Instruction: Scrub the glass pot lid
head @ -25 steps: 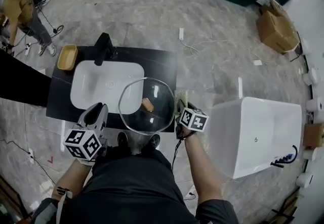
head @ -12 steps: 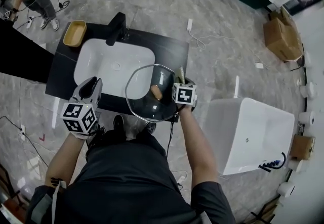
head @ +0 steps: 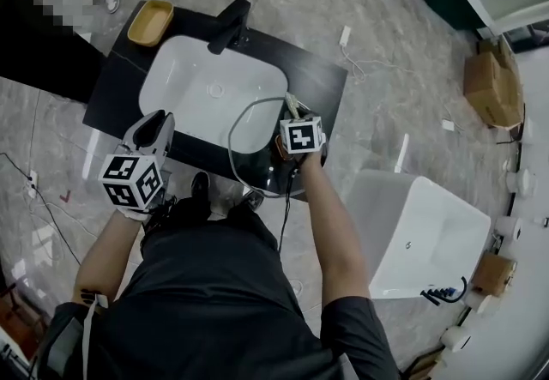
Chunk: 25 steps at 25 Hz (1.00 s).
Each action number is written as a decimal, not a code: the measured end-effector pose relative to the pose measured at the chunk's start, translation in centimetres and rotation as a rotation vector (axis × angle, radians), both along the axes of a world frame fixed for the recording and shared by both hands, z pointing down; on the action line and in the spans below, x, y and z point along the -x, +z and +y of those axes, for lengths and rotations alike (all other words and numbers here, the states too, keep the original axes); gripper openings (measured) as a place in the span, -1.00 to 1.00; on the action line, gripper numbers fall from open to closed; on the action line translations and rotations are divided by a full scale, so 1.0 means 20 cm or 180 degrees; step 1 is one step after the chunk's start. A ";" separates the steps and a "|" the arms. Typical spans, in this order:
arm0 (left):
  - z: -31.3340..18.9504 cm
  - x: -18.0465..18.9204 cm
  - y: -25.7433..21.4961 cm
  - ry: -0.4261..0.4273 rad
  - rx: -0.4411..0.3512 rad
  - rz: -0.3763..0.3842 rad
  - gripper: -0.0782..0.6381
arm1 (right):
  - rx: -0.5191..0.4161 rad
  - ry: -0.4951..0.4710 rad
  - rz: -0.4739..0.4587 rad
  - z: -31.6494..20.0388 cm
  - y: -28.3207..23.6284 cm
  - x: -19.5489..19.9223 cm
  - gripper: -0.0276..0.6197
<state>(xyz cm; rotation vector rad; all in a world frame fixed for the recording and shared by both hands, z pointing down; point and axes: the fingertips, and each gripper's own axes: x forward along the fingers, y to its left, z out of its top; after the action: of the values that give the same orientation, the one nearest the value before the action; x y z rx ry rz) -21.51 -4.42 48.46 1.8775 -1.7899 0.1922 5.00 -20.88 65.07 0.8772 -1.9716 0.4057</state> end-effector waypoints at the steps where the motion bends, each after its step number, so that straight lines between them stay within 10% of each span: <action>1: 0.01 0.01 0.00 -0.0028 0.0010 0.0008 -0.58 | 0.0014 -0.0074 0.0037 0.00 0.00 0.02 -0.72; 25: 0.26 0.13 0.05 -0.0622 0.0108 0.0113 -0.58 | 0.0056 -0.3724 0.0296 0.67 0.08 0.48 -0.72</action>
<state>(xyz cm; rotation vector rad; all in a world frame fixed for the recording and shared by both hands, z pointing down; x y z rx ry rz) -24.16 0.87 49.39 1.6600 -1.9195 0.1162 -4.52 -7.50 66.74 -0.3413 -2.0256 -0.2975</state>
